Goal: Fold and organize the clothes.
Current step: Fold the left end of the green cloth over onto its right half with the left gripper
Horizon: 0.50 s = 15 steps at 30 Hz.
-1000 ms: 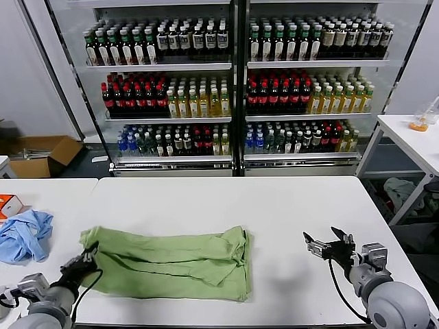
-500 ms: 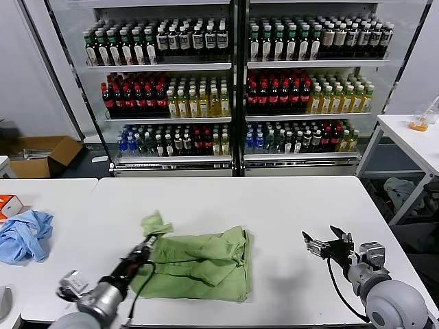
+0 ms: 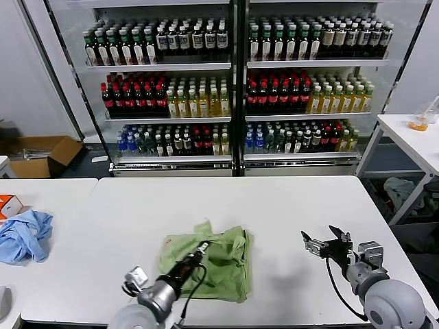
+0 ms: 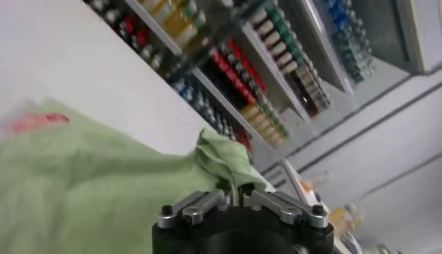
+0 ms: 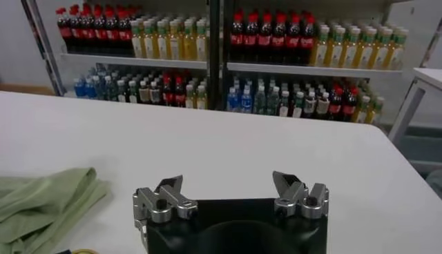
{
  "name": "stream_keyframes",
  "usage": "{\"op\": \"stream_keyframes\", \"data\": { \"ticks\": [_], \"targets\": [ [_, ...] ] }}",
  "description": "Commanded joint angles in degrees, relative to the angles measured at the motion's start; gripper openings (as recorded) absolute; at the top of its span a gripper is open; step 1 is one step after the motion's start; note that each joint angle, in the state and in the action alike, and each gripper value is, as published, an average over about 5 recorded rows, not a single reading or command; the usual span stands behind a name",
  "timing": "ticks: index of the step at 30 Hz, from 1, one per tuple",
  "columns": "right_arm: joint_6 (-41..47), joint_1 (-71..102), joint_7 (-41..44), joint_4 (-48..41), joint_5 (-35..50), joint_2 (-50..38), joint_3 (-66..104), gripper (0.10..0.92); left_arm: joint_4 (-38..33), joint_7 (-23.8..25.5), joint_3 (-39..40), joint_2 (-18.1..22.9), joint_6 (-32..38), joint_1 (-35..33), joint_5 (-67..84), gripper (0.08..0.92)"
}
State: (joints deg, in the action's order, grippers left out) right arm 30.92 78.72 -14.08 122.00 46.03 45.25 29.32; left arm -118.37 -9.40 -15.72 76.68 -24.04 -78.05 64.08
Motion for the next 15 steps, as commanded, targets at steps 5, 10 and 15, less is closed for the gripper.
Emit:
{"op": "stream_keyframes", "data": {
  "ticks": [5, 10, 15],
  "targets": [
    [0.0, 0.19, -0.02, 0.03, -0.05, -0.07, 0.37, 0.823, 1.19, 3.86, 6.59, 1.52, -0.59, 2.49, -5.58, 0.354],
    [0.0, 0.21, -0.01, 0.04, -0.05, 0.1, 0.56, 0.823, -3.3, 4.18, 2.15, 0.14, -0.76, -1.2, -6.52, 0.51],
    [-0.01, 0.12, 0.01, 0.04, -0.06, 0.42, 0.67, 0.823, -5.01, 2.59, -4.55, -1.88, 2.52, -4.95, -18.49, 0.648]
  ]
}}
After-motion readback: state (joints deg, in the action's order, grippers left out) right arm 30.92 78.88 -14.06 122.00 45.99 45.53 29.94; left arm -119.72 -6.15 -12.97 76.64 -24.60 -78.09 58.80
